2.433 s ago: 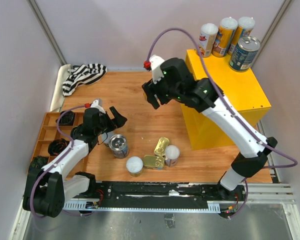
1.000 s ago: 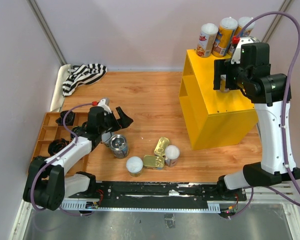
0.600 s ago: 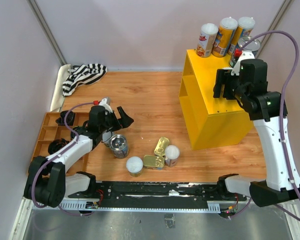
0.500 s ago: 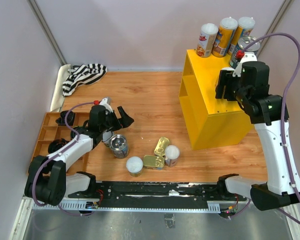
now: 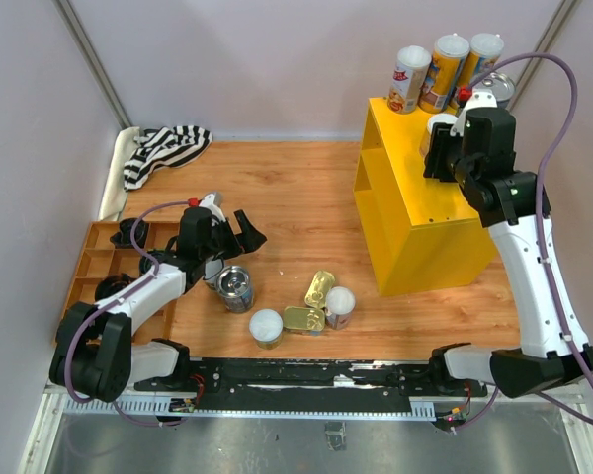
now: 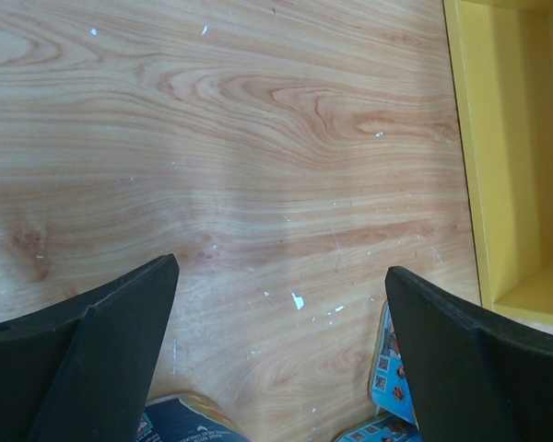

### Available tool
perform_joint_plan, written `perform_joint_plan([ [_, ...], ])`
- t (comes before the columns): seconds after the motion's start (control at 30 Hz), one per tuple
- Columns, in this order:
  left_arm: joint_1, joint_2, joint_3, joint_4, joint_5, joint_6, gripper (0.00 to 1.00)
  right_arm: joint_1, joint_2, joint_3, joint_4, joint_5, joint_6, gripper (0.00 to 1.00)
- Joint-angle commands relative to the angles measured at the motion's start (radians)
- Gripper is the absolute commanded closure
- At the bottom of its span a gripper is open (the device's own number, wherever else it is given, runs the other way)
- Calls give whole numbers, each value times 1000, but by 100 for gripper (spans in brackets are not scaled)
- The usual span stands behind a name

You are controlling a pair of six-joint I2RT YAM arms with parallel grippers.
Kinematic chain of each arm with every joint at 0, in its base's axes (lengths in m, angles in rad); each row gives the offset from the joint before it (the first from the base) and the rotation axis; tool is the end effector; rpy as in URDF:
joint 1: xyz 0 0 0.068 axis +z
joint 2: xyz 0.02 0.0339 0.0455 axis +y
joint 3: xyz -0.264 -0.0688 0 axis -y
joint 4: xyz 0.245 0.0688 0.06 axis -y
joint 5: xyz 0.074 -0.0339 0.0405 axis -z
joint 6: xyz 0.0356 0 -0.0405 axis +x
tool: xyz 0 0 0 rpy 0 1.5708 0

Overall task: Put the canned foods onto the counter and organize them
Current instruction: Place the canned food on the counter.

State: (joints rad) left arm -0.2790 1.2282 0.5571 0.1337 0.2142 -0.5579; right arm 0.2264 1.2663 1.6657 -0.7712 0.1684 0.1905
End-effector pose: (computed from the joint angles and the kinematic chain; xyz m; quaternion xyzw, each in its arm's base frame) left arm 0.2420 -0.0772 0.2011 -0.0679 0.8634 -0.2845 0.4110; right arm 0.2400 0.0492 0.4763 0.0327 0.8234 0.0484 0.5644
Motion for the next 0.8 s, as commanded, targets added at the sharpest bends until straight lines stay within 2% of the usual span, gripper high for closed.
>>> perform_joint_plan([
  [0.0, -6, 13, 34, 21, -12, 7, 0, -13, 41, 29, 46, 20, -32, 51],
  [0.43, -6, 53, 53, 25, -3, 18, 0, -43, 116, 91, 74, 52, 2, 51],
  [0.77, -6, 73, 55, 33, 7, 13, 0, -41, 136, 86, 109, -36, 35, 50],
])
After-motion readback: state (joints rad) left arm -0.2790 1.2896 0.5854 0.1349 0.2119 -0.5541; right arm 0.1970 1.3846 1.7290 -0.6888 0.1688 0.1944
